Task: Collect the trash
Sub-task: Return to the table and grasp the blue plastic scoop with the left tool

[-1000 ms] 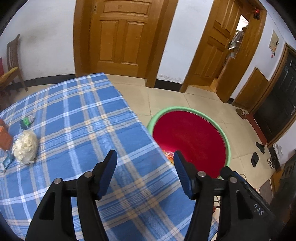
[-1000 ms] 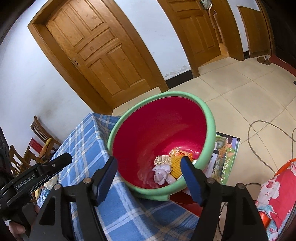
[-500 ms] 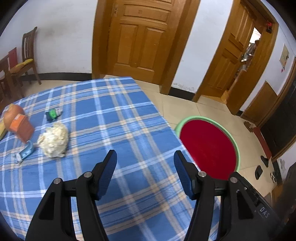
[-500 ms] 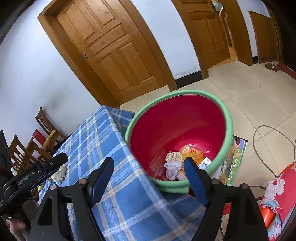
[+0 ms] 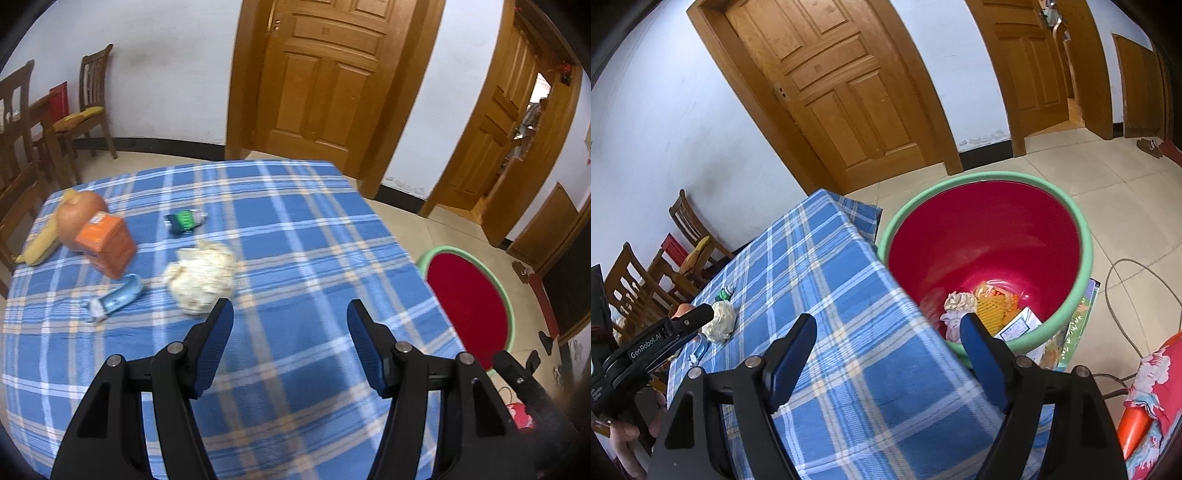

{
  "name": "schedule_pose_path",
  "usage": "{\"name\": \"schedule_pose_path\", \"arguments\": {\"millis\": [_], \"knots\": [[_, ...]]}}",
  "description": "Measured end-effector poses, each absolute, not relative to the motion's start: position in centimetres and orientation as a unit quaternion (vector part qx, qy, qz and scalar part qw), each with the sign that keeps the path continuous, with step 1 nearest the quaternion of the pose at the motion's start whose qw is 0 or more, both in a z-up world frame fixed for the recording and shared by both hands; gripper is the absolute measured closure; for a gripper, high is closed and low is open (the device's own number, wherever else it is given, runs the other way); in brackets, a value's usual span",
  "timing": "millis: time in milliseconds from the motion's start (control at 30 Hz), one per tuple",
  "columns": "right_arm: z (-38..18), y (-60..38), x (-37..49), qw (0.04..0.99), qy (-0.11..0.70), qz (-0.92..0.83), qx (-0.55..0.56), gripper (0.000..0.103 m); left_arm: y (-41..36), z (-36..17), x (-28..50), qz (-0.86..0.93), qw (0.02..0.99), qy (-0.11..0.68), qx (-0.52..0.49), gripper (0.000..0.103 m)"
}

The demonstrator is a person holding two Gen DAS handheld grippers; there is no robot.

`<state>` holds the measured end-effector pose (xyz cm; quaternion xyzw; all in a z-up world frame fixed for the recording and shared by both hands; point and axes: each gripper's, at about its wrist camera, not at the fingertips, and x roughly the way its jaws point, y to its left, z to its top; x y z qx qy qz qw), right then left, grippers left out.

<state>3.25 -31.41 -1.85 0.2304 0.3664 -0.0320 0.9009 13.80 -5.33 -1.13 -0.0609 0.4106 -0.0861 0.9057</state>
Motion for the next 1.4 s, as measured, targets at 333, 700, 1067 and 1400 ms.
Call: {"name": "schedule_pose_path", "arguments": {"millis": [333, 700, 1067, 1400], "knots": [[-1.8, -29.4, 3.9, 0.900, 0.380, -0.024, 0.214, 0.021, 1.1, -1.8, 14.7, -0.024, 0.910, 0.410, -0.063, 0.039], [-1.8, -27.2, 4.4, 0.900, 0.389, -0.014, 0.195, 0.021, 5.7, -3.7, 15.6, 0.031, 0.903, 0.425, -0.047, 0.039], [-2.0, -25.3, 5.2, 0.899, 0.400, -0.004, 0.178, 0.021, 8.6, -6.3, 16.7, 0.044, 0.894, 0.442, -0.060, 0.039], [-2.0, -24.4, 5.6, 0.899, 0.404, 0.004, 0.170, 0.021, 8.4, -7.4, 17.0, 0.016, 0.889, 0.454, -0.060, 0.039]]}}
